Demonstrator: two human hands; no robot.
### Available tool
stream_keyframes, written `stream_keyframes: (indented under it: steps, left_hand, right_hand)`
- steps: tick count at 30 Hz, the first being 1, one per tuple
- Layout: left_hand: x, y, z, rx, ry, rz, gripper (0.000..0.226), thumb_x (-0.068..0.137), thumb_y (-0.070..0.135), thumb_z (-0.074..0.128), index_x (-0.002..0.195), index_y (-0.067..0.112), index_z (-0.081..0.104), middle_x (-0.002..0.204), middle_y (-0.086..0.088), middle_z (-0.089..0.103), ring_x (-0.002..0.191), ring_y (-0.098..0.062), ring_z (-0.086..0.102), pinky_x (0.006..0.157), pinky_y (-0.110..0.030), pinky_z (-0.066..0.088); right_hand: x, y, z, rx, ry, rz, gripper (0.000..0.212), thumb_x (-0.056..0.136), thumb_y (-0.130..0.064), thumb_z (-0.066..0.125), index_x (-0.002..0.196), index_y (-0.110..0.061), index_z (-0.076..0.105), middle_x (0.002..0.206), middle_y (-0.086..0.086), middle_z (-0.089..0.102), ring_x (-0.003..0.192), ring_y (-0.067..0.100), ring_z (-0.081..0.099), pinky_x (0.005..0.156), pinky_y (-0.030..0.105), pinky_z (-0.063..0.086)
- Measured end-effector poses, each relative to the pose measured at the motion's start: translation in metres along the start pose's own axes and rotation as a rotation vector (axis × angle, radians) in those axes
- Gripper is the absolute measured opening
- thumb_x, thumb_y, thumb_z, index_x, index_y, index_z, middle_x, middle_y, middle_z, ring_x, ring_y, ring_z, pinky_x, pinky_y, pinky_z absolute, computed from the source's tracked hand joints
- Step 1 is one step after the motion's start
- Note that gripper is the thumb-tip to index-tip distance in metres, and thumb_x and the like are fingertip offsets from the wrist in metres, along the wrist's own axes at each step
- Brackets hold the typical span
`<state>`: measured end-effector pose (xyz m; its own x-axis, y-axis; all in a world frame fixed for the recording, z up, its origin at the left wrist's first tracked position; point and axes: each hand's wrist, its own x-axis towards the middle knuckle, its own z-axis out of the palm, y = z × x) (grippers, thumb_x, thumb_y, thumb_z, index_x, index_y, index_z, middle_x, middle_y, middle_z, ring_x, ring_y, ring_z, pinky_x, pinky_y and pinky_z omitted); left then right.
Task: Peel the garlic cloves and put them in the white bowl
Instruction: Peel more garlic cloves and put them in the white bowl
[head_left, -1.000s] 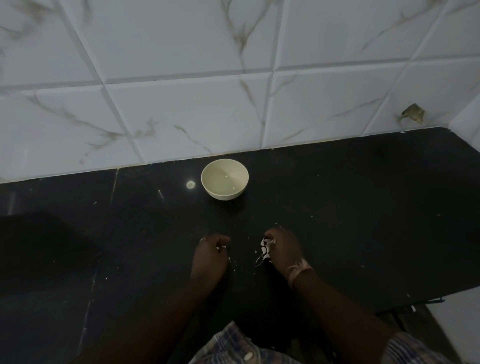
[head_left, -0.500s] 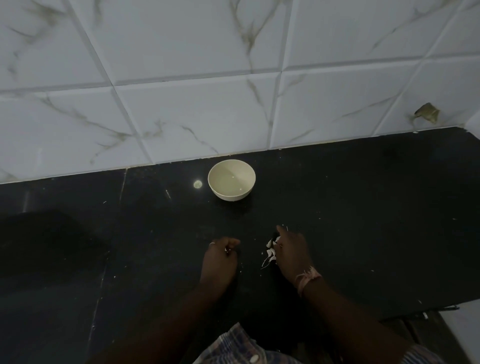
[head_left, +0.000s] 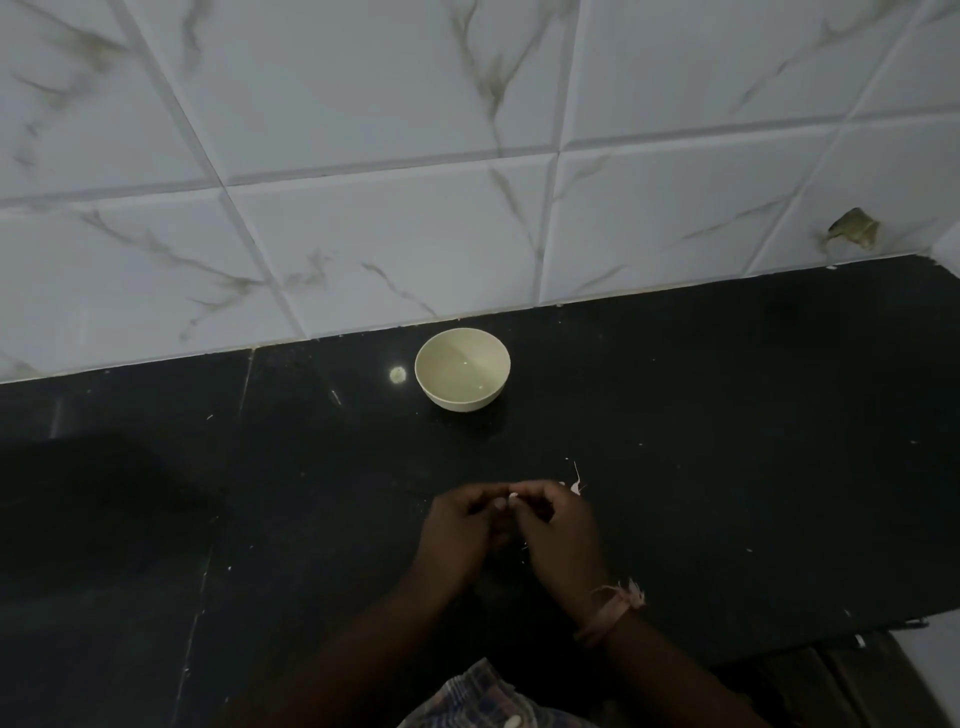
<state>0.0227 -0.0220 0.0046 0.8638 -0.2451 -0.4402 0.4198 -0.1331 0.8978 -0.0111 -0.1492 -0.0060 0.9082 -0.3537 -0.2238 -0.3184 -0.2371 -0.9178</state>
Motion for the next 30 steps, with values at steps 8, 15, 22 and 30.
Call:
stream_keyframes:
  steps: [8, 15, 22, 30]
  left_hand:
    - [-0.016, 0.019, -0.013, 0.06, 0.112, 0.109, 0.011, 0.091, 0.016, 0.075, 0.1, 0.02, 0.081, 0.089, 0.002, 0.08, 0.085, -0.014, 0.077, 0.073, -0.023, 0.057]
    - [-0.026, 0.009, -0.021, 0.103, 0.131, 0.16, 0.011, 0.093, 0.014, 0.073, 0.097, 0.022, 0.079, 0.09, 0.003, 0.079, 0.085, -0.016, 0.076, 0.085, -0.045, 0.062]
    - [-0.03, 0.01, -0.023, 0.2, 0.202, 0.278, 0.02, 0.092, 0.013, 0.073, 0.093, 0.032, 0.077, 0.089, 0.014, 0.078, 0.083, -0.005, 0.074, 0.077, -0.028, 0.059]
    - [-0.025, 0.01, -0.027, 0.283, 0.257, 0.396, 0.023, 0.091, 0.012, 0.074, 0.096, 0.035, 0.074, 0.091, 0.02, 0.076, 0.084, 0.0, 0.072, 0.075, -0.022, 0.058]
  right_hand:
    - [-0.013, -0.029, -0.004, 0.134, 0.035, -0.027, 0.015, 0.093, -0.011, 0.069, 0.096, -0.023, 0.076, 0.091, -0.01, 0.076, 0.088, -0.001, 0.07, 0.078, 0.016, 0.055]
    - [-0.019, -0.036, -0.003, 0.102, -0.035, -0.03, 0.012, 0.091, -0.012, 0.07, 0.09, -0.023, 0.074, 0.089, -0.007, 0.074, 0.084, 0.001, 0.07, 0.073, 0.016, 0.055]
    - [-0.019, -0.043, 0.003, 0.075, -0.036, -0.031, 0.01, 0.089, -0.012, 0.069, 0.088, -0.021, 0.073, 0.083, -0.007, 0.073, 0.079, 0.0, 0.068, 0.069, 0.014, 0.053]
    - [-0.008, -0.049, 0.012, 0.117, -0.059, 0.009, 0.008, 0.087, -0.013, 0.068, 0.087, -0.019, 0.072, 0.08, -0.003, 0.073, 0.074, 0.006, 0.068, 0.069, 0.022, 0.056]
